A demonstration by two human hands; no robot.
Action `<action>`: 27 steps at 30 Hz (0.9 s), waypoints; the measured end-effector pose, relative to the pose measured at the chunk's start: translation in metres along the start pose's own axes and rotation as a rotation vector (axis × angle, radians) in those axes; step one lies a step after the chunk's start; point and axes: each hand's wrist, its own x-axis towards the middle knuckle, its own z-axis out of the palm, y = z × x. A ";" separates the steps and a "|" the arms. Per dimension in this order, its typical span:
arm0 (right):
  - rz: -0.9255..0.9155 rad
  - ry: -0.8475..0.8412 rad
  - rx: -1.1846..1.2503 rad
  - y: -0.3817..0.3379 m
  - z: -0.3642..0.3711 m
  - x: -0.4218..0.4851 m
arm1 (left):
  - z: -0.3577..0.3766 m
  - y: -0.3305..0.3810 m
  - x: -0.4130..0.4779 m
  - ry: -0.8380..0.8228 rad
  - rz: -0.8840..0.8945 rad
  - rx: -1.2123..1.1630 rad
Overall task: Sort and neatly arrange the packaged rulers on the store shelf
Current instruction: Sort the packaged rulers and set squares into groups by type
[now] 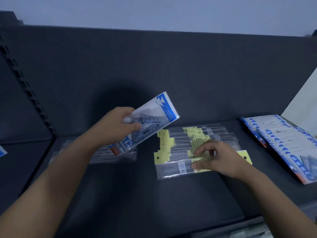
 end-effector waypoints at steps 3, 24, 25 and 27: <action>-0.084 -0.029 -0.093 0.006 -0.013 0.006 | 0.017 0.020 0.011 0.028 -0.018 -0.031; 0.071 -0.077 0.757 0.033 -0.032 0.000 | 0.117 0.036 -0.017 -0.424 -0.177 0.006; 0.140 -0.007 0.904 0.030 -0.029 0.002 | 0.126 0.039 -0.018 -0.392 -0.151 0.063; 0.258 0.103 1.174 0.021 -0.021 0.004 | 0.140 0.045 -0.019 -0.277 -0.123 0.132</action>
